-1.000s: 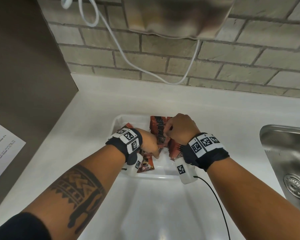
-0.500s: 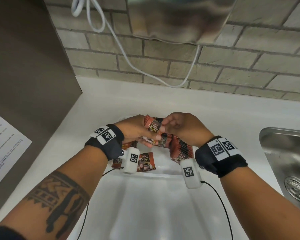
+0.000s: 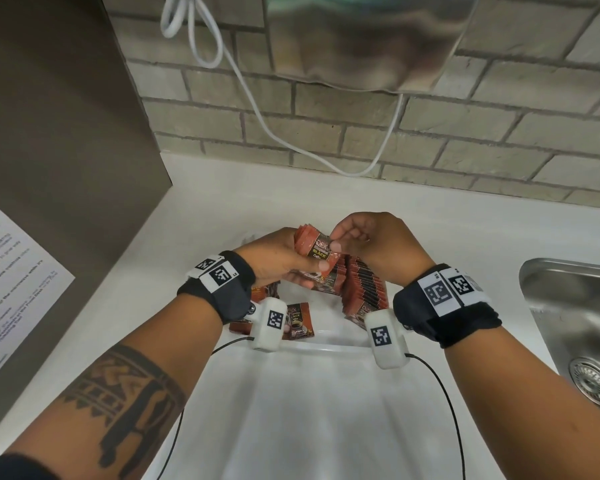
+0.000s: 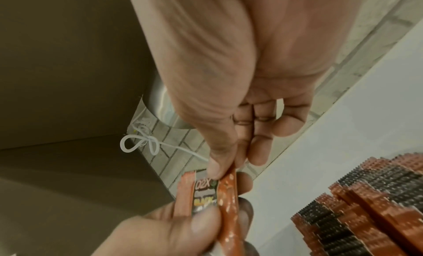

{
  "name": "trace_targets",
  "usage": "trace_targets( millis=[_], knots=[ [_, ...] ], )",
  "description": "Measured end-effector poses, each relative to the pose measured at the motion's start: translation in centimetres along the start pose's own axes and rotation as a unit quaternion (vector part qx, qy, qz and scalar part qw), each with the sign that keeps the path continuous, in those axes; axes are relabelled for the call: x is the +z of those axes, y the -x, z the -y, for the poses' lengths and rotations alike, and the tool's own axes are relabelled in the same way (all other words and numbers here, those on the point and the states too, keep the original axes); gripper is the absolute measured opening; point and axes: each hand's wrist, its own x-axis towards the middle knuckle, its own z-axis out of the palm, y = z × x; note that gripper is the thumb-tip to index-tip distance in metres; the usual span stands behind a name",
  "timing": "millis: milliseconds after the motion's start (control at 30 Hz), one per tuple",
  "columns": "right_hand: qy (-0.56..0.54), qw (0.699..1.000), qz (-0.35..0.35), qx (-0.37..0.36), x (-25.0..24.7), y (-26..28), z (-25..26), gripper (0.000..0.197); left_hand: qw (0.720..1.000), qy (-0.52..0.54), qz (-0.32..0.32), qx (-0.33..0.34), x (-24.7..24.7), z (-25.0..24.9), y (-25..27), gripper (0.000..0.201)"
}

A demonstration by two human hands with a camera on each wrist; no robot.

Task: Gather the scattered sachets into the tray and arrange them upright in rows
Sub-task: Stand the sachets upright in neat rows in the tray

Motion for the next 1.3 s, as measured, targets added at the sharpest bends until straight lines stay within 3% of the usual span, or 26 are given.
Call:
trace_targets(
  millis=[133,300,500,567,633,667,733,1000,1133,1300],
  knots=[
    [0.027,1.0,0.004,0.004,0.1,0.1,0.4,0.005,0.998,-0.051,-0.033,0.026,0.7,0.4,-0.4,0.03],
    [0.065,0.998,-0.006,0.009,-0.2,0.1,0.2,0.004,0.999,-0.009,-0.027,0.027,0.9,0.5,-0.4,0.014],
    [0.116,0.993,0.001,0.006,-0.6,0.0,0.1,0.009,0.994,-0.084,-0.064,0.015,-0.4,0.5,-0.6,0.03],
    [0.138,0.99,0.003,0.006,-0.7,-0.2,-0.3,0.014,0.979,-0.189,-0.068,-0.042,-1.6,0.6,-0.5,0.036],
    [0.163,0.986,0.03,0.022,-0.5,-0.3,-0.8,0.02,0.932,-0.329,-0.067,-0.135,-2.5,0.8,-0.4,0.046],
    [0.178,0.982,0.044,0.034,-0.3,-0.4,-1.1,0.02,0.911,-0.37,-0.063,-0.171,-2.7,0.8,-0.3,0.045],
    [0.202,0.977,0.05,0.048,0.6,-0.8,-1.7,0.017,0.898,-0.381,-0.047,-0.213,-2.6,1.0,-0.5,0.041],
    [0.309,0.944,0.065,0.101,3.2,-1.3,-2.5,0.021,0.86,-0.46,0.07,-0.209,0.9,1.7,-2.9,0.04],
    [0.312,0.942,0.071,0.106,3.5,-1.2,-2.6,0.015,0.848,-0.473,0.089,-0.224,1.7,2.5,-4.1,0.041],
    [0.308,0.943,0.077,0.103,3.7,-1.2,-2.9,0.018,0.851,-0.461,0.098,-0.232,2.1,2.9,-5.0,0.041]
  ],
)
